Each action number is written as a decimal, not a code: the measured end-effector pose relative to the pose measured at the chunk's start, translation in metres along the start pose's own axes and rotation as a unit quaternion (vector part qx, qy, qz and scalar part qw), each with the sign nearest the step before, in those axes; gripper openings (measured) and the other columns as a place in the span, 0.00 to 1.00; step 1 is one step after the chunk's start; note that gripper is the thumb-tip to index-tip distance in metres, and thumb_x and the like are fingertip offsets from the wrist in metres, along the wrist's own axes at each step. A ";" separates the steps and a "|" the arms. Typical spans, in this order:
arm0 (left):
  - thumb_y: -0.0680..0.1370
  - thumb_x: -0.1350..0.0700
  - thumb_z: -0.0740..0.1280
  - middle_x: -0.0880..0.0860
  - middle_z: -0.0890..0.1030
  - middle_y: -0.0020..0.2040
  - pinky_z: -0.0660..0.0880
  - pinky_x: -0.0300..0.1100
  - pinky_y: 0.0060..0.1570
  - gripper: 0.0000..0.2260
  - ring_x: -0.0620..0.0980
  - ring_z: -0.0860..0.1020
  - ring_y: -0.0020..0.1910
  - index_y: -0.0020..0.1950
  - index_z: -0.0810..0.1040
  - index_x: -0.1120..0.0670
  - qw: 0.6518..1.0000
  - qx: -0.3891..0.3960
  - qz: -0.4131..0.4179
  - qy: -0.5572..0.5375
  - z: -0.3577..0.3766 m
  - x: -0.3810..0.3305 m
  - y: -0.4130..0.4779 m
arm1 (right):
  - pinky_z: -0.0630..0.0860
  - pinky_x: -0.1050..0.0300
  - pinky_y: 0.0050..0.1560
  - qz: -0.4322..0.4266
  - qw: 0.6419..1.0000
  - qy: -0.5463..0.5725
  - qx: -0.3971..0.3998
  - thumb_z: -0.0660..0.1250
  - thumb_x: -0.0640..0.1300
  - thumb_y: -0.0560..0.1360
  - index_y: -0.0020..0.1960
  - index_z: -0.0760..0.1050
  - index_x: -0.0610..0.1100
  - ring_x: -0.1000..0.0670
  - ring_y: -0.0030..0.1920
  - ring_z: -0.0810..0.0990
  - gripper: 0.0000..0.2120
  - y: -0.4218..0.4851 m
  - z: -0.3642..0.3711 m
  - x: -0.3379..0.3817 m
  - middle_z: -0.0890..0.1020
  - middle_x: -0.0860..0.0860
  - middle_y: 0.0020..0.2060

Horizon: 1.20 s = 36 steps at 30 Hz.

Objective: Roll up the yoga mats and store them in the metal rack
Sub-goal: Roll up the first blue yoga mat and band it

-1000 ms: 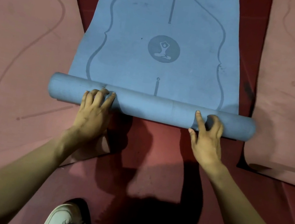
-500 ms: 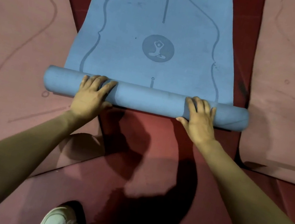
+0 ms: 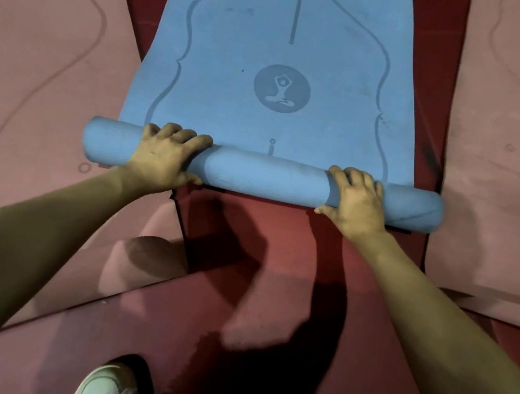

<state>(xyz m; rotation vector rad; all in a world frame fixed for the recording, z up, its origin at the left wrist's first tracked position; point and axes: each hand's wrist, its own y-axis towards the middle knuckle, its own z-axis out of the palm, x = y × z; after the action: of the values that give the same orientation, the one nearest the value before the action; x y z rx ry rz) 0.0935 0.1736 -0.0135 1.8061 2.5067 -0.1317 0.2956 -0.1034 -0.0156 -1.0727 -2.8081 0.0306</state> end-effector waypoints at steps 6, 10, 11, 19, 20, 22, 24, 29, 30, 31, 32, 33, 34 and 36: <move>0.67 0.38 0.67 0.55 0.82 0.52 0.68 0.55 0.49 0.27 0.63 0.76 0.50 0.61 0.75 0.51 0.999 -0.017 0.026 -0.031 -0.003 -0.004 -0.020 | 0.68 0.49 0.60 -0.017 0.999 0.018 0.029 0.77 0.55 0.64 0.67 0.69 0.48 0.44 0.59 0.69 0.35 -0.014 -0.011 -0.003 0.73 0.46 0.58; 0.62 0.34 0.60 0.53 0.83 0.48 0.72 0.54 0.45 0.27 0.62 0.78 0.46 0.58 0.69 0.45 0.995 -0.006 0.041 -0.087 -0.009 -0.017 -0.049 | 0.68 0.52 0.55 -0.014 0.997 0.030 0.067 0.77 0.56 0.63 0.66 0.70 0.49 0.44 0.60 0.69 0.35 -0.047 -0.021 -0.002 0.74 0.47 0.58; 0.62 0.34 0.60 0.52 0.83 0.48 0.72 0.54 0.45 0.27 0.61 0.79 0.46 0.57 0.69 0.44 0.994 0.008 0.042 -0.099 -0.010 -0.020 -0.058 | 0.68 0.52 0.54 -0.013 0.996 0.044 0.077 0.77 0.55 0.63 0.67 0.70 0.49 0.44 0.60 0.69 0.35 -0.057 -0.021 -0.003 0.74 0.47 0.59; 0.63 0.41 0.73 0.55 0.81 0.47 0.73 0.50 0.47 0.27 0.60 0.76 0.51 0.56 0.77 0.54 0.988 0.022 -0.049 -0.147 0.000 -0.036 -0.091 | 0.66 0.48 0.59 0.000 0.990 0.140 0.016 0.78 0.44 0.64 0.64 0.72 0.41 0.40 0.60 0.73 0.31 -0.098 -0.004 -0.006 0.78 0.44 0.58; 0.65 0.40 0.71 0.56 0.81 0.49 0.73 0.51 0.49 0.26 0.60 0.75 0.53 0.56 0.77 0.56 0.987 0.005 -0.050 -0.155 0.003 -0.036 -0.093 | 0.65 0.46 0.62 -0.010 0.991 0.136 0.005 0.78 0.43 0.64 0.63 0.73 0.40 0.39 0.61 0.73 0.30 -0.098 0.001 -0.006 0.77 0.43 0.59; 0.67 0.39 0.65 0.58 0.78 0.55 0.72 0.53 0.52 0.27 0.61 0.75 0.54 0.57 0.78 0.57 0.987 -0.045 -0.044 -0.149 0.009 -0.039 -0.097 | 0.63 0.41 0.65 0.000 0.991 0.131 -0.022 0.77 0.42 0.65 0.63 0.74 0.41 0.38 0.64 0.69 0.28 -0.103 0.009 -0.006 0.74 0.40 0.61; 0.69 0.42 0.63 0.61 0.72 0.57 0.67 0.54 0.52 0.25 0.61 0.71 0.53 0.59 0.77 0.56 0.989 -0.100 -0.047 -0.101 0.014 -0.046 -0.102 | 0.66 0.40 0.63 0.038 0.989 0.132 -0.056 0.77 0.42 0.66 0.64 0.74 0.42 0.40 0.63 0.63 0.28 -0.108 0.012 -0.001 0.71 0.37 0.60; 0.72 0.49 0.60 0.62 0.73 0.53 0.63 0.54 0.51 0.23 0.60 0.68 0.50 0.61 0.75 0.62 0.987 -0.146 -0.056 -0.022 0.022 -0.066 -0.106 | 0.67 0.39 0.62 0.040 0.991 0.093 -0.090 0.74 0.42 0.69 0.69 0.69 0.41 0.41 0.60 0.61 0.30 -0.112 0.018 0.009 0.70 0.34 0.62; 0.73 0.50 0.60 0.62 0.74 0.53 0.64 0.54 0.51 0.22 0.61 0.69 0.51 0.61 0.74 0.62 0.987 -0.146 -0.062 -0.024 0.023 -0.067 -0.105 | 0.65 0.41 0.64 0.041 0.990 0.100 -0.088 0.73 0.41 0.70 0.69 0.67 0.39 0.40 0.61 0.61 0.30 -0.110 0.018 0.009 0.70 0.36 0.63; 0.74 0.52 0.60 0.63 0.74 0.53 0.65 0.55 0.52 0.20 0.61 0.70 0.51 0.61 0.74 0.62 0.987 -0.143 -0.067 -0.031 0.024 -0.068 -0.103 | 0.64 0.43 0.65 0.040 0.990 0.109 -0.086 0.73 0.40 0.70 0.68 0.68 0.38 0.40 0.61 0.62 0.29 -0.108 0.017 0.007 0.71 0.37 0.63; 0.75 0.53 0.59 0.63 0.74 0.54 0.66 0.55 0.52 0.18 0.62 0.71 0.51 0.60 0.74 0.61 0.987 -0.136 -0.071 -0.039 0.025 -0.069 -0.102 | 0.64 0.43 0.65 0.034 0.989 0.111 -0.089 0.73 0.39 0.70 0.66 0.69 0.38 0.40 0.62 0.63 0.27 -0.106 0.017 0.006 0.71 0.37 0.63; 0.76 0.54 0.58 0.63 0.74 0.55 0.67 0.56 0.54 0.17 0.63 0.72 0.52 0.60 0.74 0.60 0.988 -0.126 -0.073 -0.044 0.026 -0.070 -0.101 | 0.66 0.42 0.64 0.025 0.989 0.112 -0.094 0.73 0.38 0.70 0.64 0.71 0.39 0.39 0.62 0.64 0.24 -0.104 0.016 0.006 0.71 0.36 0.63; 0.77 0.55 0.57 0.64 0.74 0.56 0.68 0.58 0.56 0.16 0.65 0.72 0.54 0.60 0.75 0.60 0.989 -0.117 -0.075 -0.050 0.028 -0.070 -0.099 | 0.67 0.41 0.63 0.022 0.988 0.116 -0.099 0.73 0.38 0.70 0.63 0.73 0.40 0.37 0.62 0.64 0.22 -0.103 0.016 0.006 0.70 0.35 0.63; 0.77 0.56 0.57 0.65 0.74 0.58 0.69 0.60 0.58 0.15 0.65 0.72 0.56 0.60 0.76 0.60 0.987 -0.122 -0.081 -0.065 0.028 -0.071 -0.095 | 0.69 0.38 0.61 0.037 0.984 0.131 -0.111 0.72 0.38 0.71 0.63 0.75 0.41 0.34 0.62 0.66 0.21 -0.100 0.018 0.006 0.69 0.33 0.62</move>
<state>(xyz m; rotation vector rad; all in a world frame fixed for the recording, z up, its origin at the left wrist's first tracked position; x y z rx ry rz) 0.0255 0.0743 -0.0312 1.4534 2.4516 0.0477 0.2224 -0.1732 -0.0263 -1.1326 -2.5768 -0.3951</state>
